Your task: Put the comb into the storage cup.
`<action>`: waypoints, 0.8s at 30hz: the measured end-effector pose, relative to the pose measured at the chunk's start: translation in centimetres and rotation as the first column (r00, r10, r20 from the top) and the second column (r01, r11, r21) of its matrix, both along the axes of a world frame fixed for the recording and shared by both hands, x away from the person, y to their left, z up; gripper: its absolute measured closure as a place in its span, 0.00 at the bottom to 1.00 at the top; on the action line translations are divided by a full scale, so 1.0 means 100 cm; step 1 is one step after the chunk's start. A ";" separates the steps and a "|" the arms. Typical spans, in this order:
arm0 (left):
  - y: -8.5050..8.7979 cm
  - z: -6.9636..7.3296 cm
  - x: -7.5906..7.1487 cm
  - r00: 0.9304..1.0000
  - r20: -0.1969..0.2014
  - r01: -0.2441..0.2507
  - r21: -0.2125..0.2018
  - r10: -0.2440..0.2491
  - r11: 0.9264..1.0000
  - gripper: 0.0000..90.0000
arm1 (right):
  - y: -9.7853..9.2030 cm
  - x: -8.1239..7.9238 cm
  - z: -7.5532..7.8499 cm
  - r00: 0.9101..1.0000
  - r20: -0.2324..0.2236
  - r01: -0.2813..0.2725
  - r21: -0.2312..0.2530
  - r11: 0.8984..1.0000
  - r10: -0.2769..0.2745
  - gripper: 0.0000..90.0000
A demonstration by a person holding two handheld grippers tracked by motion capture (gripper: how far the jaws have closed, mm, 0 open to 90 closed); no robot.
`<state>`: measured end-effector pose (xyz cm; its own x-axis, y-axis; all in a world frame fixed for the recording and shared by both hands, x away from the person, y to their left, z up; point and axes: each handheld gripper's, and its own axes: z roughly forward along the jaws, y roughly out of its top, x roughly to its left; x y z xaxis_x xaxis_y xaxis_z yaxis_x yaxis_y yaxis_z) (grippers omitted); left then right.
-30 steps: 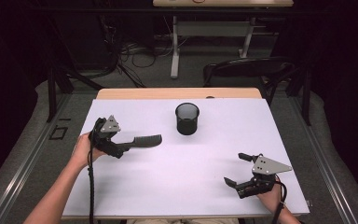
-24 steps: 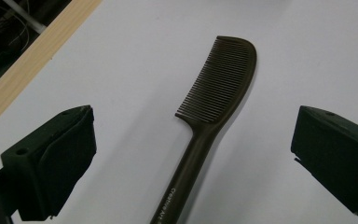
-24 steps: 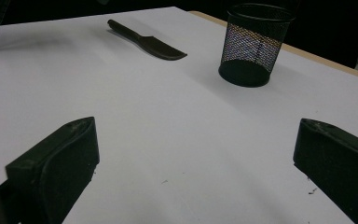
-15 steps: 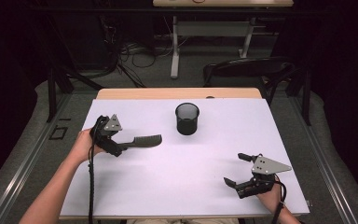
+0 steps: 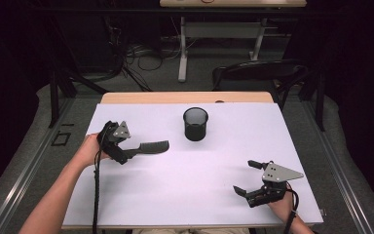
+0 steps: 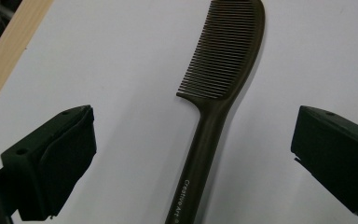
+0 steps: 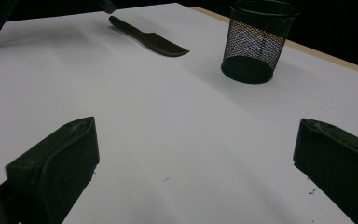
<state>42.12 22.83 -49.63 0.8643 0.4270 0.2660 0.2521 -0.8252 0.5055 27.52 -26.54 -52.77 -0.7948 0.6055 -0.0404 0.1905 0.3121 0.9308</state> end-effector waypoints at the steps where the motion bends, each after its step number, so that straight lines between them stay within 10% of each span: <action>1: 0.000 -0.001 0.000 1.000 -0.003 0.002 -0.004 -0.002 1.000 0.00 | 0.000 0.000 0.000 1.000 0.001 0.000 -0.001 1.000 0.000 0.00; 24: -0.002 -0.010 0.010 0.999 -0.014 0.035 0.083 -0.034 0.996 0.00 | 0.001 0.000 0.000 1.000 -0.005 -0.005 -0.001 1.000 0.005 0.00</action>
<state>43.12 22.67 -50.64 0.8816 0.3737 0.2882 0.2287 -0.8725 0.4317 27.52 -26.46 -52.80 -0.7980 0.6016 -0.0369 0.1937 0.3140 0.9295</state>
